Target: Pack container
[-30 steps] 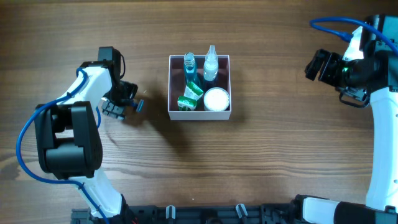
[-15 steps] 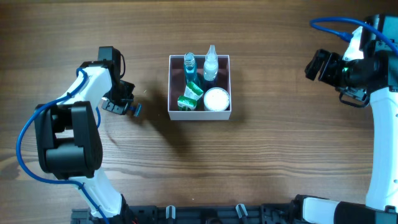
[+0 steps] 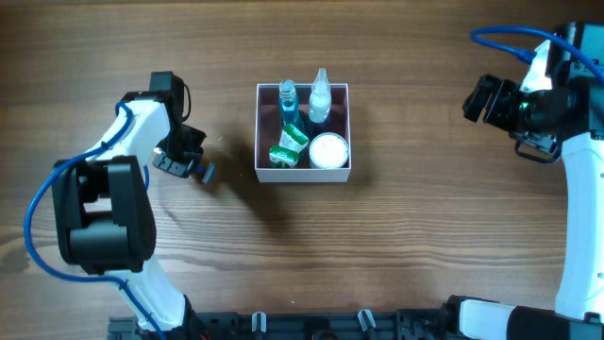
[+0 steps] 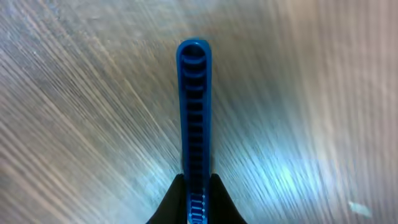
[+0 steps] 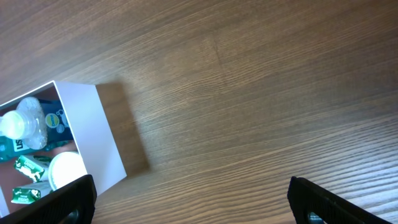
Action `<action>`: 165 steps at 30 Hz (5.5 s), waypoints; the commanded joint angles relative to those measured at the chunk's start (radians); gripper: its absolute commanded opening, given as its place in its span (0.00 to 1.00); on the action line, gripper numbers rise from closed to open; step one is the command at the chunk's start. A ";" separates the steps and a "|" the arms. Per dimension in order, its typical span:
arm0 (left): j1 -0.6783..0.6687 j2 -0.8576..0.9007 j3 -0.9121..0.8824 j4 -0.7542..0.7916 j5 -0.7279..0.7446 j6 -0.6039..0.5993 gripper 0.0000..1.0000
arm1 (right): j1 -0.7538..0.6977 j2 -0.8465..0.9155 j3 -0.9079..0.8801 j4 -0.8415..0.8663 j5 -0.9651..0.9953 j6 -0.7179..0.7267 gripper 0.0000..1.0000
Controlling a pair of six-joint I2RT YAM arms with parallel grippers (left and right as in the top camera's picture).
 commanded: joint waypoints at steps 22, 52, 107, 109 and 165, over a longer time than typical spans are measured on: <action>-0.378 -0.179 0.132 0.175 -0.018 0.901 0.05 | -0.002 0.011 -0.008 0.001 -0.013 -0.017 1.00; -0.382 -0.164 0.132 0.134 -0.018 0.946 0.51 | -0.002 0.011 -0.008 0.001 -0.013 -0.017 1.00; -0.094 -1.493 -0.550 0.087 0.000 0.660 1.00 | 0.248 -1.044 -0.716 0.407 0.107 -0.042 1.00; -0.094 -1.526 -0.573 0.061 -0.025 0.624 1.00 | 0.248 -1.144 -0.768 0.396 0.112 -0.043 1.00; -0.094 -1.509 -0.574 0.060 -0.025 0.624 1.00 | 0.150 -1.470 -1.632 1.347 0.078 -0.256 1.00</action>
